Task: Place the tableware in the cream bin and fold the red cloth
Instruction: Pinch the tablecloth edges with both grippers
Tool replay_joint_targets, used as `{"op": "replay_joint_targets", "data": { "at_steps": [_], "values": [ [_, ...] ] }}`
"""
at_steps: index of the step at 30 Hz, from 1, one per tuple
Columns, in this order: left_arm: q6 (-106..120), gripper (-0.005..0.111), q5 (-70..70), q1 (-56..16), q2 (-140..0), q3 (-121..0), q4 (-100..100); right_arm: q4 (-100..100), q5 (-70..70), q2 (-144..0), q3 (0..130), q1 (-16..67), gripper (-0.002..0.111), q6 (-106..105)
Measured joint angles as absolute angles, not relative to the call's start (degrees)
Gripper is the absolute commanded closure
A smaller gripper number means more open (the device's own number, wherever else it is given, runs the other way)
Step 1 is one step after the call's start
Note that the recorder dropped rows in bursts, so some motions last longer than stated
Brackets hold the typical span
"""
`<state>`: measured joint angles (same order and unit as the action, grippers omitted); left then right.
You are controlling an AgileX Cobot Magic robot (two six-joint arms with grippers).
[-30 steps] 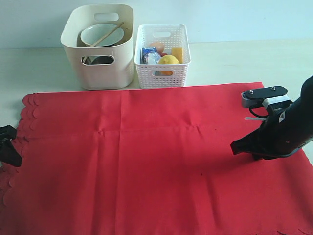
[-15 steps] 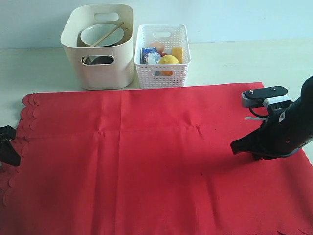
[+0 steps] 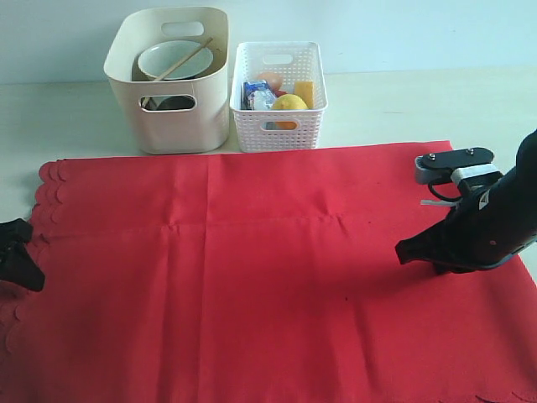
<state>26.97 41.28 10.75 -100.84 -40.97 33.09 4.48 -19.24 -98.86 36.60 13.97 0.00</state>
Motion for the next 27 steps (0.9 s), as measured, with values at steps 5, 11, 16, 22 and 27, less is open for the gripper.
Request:
{"op": "replay_joint_targets", "data": {
  "at_steps": [5,11,16,22,27],
  "values": [
    [31.34,0.045,43.15,10.93,-101.79,-41.26,37.22,4.48,-19.1,-98.86,36.6,13.97,0.108,0.0],
    [38.96,0.045,46.68,10.93,-102.79,-41.14,43.46,4.75,-19.1,-98.86,36.6,13.97,0.108,0.0],
    [41.38,0.045,48.58,10.93,-103.0,-41.03,45.16,5.18,-18.97,-98.86,36.6,13.97,0.108,0.0],
    [44.62,0.045,50.56,10.93,-104.24,-41.03,48.21,5.32,-18.93,-98.96,36.6,13.97,0.108,0.0],
    [47.26,0.045,52.16,10.66,-105.21,-41.03,50.61,5.4,-18.79,-98.96,36.6,13.97,0.108,0.0]
  ]
}}
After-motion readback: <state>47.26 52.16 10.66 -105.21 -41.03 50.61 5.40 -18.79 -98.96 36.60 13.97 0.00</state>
